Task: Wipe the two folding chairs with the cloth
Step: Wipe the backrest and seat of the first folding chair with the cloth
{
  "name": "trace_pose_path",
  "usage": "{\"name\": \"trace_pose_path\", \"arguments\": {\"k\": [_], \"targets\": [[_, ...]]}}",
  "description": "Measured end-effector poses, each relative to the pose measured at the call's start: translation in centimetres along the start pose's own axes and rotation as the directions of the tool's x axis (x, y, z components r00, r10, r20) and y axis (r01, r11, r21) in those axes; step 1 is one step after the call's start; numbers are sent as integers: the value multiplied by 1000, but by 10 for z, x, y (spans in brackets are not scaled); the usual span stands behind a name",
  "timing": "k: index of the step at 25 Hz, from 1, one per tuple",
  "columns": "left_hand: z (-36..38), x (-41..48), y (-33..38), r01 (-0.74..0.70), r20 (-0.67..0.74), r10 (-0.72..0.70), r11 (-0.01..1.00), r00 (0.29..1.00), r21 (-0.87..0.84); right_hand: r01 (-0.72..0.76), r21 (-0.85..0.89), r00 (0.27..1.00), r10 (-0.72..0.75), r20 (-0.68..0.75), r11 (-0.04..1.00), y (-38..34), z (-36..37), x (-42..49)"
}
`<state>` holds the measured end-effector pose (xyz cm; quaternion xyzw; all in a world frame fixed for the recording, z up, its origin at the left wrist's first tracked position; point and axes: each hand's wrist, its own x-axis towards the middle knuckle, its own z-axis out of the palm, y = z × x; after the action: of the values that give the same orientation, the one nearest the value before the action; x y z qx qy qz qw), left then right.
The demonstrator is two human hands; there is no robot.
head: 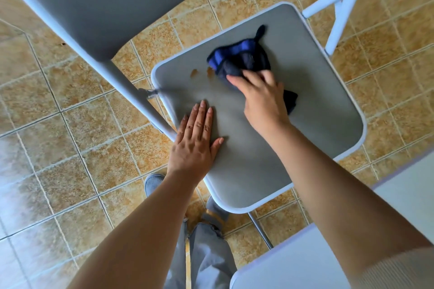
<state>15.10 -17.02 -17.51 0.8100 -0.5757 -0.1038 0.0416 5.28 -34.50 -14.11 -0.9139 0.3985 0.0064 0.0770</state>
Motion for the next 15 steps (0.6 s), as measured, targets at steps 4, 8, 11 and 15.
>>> {"name": "trace_pose_path", "arguments": {"k": [4, 8, 11, 15], "targets": [[0, 1, -1, -11, -5, 10, 1000, 1000, -16, -205, -26, 974, 201, -104, 978, 40, -9, -40], [-2, -2, -1, 8, -17, -8, 1000, 1000, -30, -400, 30, 912, 401, -90, 916, 27, -15, 17], [0, -14, -6, 24, -28, -25, 999, 999, -37, -207, 36, 977, 209, -36, 978, -24, -3, 36], [-1, -24, -13, 21, -38, -23, 999, 999, -34, 102, -37, 994, -103, -25, 994, -49, 13, -1]]}}
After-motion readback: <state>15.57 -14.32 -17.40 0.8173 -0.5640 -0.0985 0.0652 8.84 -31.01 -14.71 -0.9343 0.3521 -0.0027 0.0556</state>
